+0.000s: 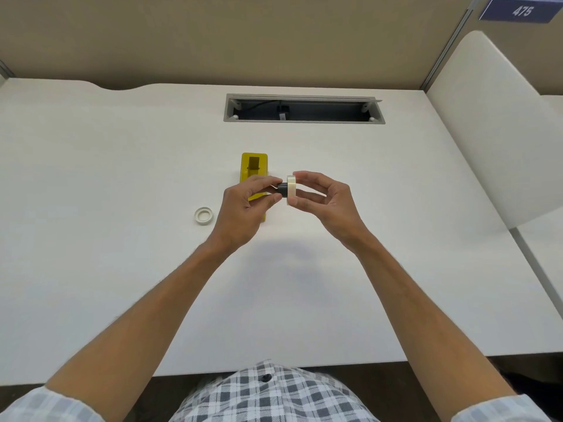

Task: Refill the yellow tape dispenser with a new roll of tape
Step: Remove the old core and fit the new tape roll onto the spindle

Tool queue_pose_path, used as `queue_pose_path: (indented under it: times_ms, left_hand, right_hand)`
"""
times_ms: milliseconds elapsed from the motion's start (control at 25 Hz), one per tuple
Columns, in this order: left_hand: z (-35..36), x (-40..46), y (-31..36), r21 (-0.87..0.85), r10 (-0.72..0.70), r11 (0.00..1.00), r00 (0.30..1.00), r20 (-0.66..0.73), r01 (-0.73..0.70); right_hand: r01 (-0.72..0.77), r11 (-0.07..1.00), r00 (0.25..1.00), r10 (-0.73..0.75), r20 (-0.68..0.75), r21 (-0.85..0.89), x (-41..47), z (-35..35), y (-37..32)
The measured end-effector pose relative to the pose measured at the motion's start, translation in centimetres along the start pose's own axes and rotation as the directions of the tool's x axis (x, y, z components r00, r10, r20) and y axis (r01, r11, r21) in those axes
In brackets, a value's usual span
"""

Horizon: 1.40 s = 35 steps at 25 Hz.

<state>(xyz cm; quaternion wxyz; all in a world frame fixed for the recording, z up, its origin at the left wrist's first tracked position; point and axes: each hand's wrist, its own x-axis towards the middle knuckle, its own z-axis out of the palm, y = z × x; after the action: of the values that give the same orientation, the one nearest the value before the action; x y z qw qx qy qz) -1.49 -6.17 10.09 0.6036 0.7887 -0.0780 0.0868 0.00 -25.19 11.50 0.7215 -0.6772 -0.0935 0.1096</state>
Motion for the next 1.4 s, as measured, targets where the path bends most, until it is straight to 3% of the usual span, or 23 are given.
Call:
queue_pose_path:
  times_ms: [920, 1200, 1400]
  left_hand:
    - [-0.6, 0.1, 0.9, -0.052, -0.06, 0.997, 0.997, 0.055, 0.063]
    - [-0.8, 0.5, 0.8, 0.008, -0.009, 1.0, 0.997, 0.083, 0.008]
    - [-0.9, 0.6, 1.0, 0.045, -0.072, 0.997, 0.993, 0.092, 0.068]
  right_hand:
    - [0.001, 0.999, 1.0, 0.0, 0.019, -0.049, -0.2, 1.0, -0.5]
    - [0.002, 0.996, 1.0, -0.002, 0.002, -0.087, -0.2, 0.8, -0.7]
    - [-0.013, 0.994, 0.999, 0.009, -0.034, -0.112, -0.2, 0.6, -0.8]
